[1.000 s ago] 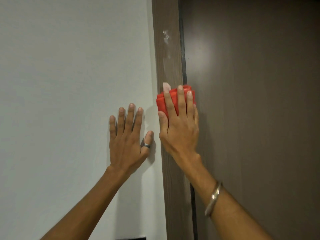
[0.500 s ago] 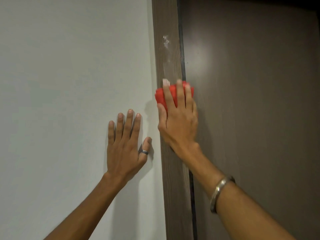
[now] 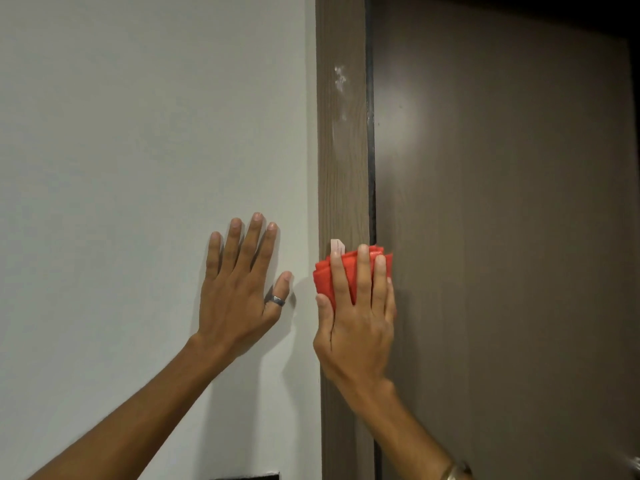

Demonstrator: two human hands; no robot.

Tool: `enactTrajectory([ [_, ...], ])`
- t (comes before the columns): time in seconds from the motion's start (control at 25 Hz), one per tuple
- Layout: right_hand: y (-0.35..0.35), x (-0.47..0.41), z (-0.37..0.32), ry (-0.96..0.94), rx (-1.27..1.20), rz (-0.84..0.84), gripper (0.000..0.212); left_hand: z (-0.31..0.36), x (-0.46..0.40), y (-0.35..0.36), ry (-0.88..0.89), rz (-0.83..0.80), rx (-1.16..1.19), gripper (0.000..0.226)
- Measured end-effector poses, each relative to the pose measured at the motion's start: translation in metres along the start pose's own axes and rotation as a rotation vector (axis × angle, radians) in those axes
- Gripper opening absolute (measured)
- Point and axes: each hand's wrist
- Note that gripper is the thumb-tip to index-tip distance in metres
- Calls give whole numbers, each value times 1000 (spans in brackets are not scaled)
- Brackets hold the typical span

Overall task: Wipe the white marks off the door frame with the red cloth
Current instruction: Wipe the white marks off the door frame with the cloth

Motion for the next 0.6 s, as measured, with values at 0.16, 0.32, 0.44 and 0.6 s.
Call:
enactTrajectory([
  [0.16,-5,-132,-19,-66,-15,54,66,-6,-60,0,-7,33,8,80],
  [0.32,-24,-258,-38,-73,-32,26,66,-1,-138,-5,-23,52,23,77],
  [0.44,-20,-248,-37,-58,-89,50,66,-8,-161,-9,-58,51,43,76],
  [0.6,-5,-175,-22,-43,-101,76,68,-19,-149,-9,-61,60,33,78],
])
Point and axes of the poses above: each hand's wrist, its own x-axis away from the middle knuckle, its own y-axis out of the palm, z = x × y, and after that the axes turned 4 degrees about -x, right-handed
